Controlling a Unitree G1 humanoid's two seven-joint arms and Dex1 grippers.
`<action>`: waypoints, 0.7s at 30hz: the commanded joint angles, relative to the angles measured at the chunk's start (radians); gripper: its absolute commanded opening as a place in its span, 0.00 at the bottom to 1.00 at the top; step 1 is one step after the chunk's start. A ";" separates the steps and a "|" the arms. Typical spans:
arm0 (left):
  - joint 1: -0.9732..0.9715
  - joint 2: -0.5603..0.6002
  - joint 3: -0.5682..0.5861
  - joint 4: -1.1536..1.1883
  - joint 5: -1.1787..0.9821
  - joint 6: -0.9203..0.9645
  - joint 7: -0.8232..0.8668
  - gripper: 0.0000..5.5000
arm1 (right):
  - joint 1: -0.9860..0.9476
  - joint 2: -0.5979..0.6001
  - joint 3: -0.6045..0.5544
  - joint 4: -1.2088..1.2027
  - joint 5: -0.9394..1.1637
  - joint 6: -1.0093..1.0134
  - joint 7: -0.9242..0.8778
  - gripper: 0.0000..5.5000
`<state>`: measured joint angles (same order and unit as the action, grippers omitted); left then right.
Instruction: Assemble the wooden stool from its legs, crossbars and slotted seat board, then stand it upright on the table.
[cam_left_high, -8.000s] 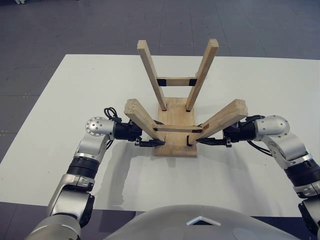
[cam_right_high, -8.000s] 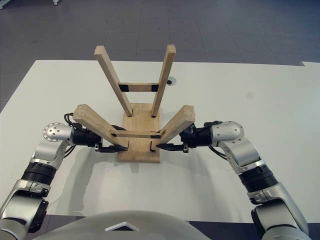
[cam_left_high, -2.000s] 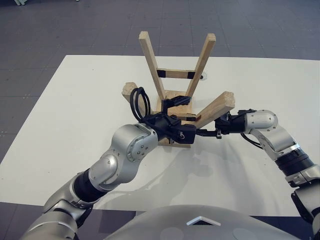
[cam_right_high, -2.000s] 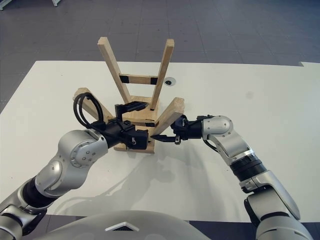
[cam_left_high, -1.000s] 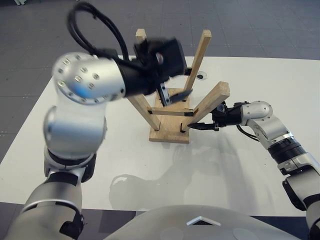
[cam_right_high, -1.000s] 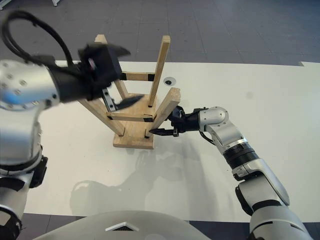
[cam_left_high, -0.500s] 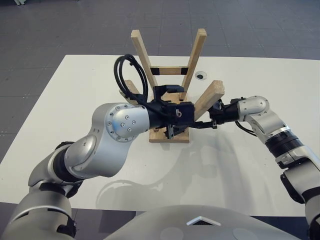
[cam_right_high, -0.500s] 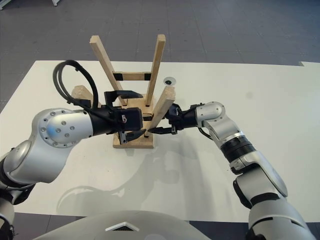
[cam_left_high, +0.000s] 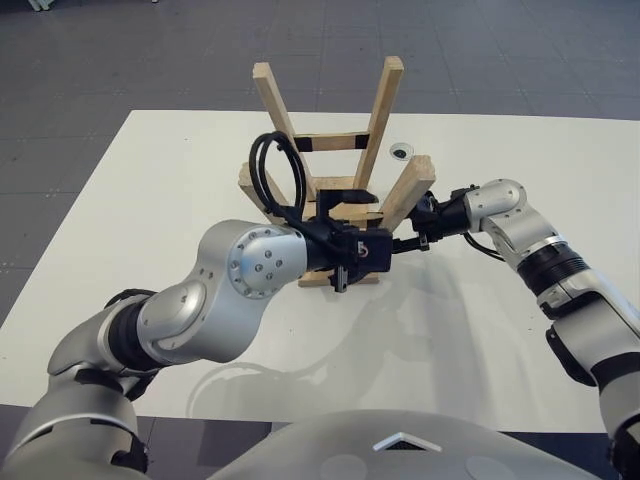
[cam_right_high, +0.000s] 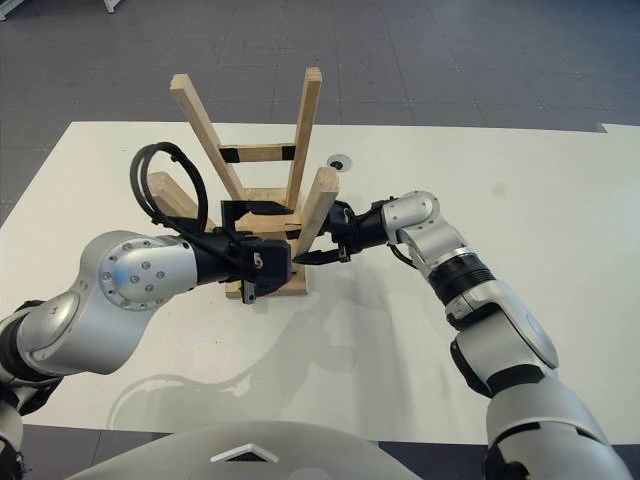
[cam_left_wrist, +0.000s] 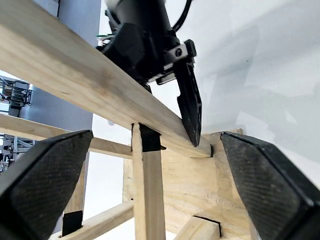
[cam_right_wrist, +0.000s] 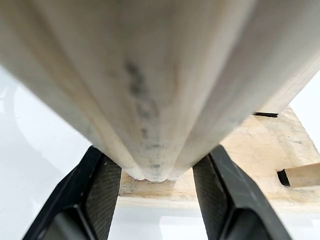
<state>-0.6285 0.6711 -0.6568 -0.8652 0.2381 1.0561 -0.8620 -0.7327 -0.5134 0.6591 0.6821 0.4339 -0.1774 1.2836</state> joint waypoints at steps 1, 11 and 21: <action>-0.355 -0.350 0.647 0.178 -0.144 0.213 0.120 0.86 | 0.310 0.029 0.421 0.347 -0.544 0.177 -0.030 0.37; -0.408 -0.318 1.143 0.478 -0.085 0.209 0.474 0.86 | 0.297 0.030 0.403 0.288 -0.566 0.112 -0.135 0.37; -0.124 -0.286 1.162 0.491 -0.079 0.127 0.591 0.86 | 0.254 -0.115 0.477 -0.046 -0.550 0.315 0.036 0.37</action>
<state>-0.9109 0.3896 0.4540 -0.4435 0.1115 1.1816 -0.3705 -0.7368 -0.5502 0.6921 0.5877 0.4340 -0.1702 1.2553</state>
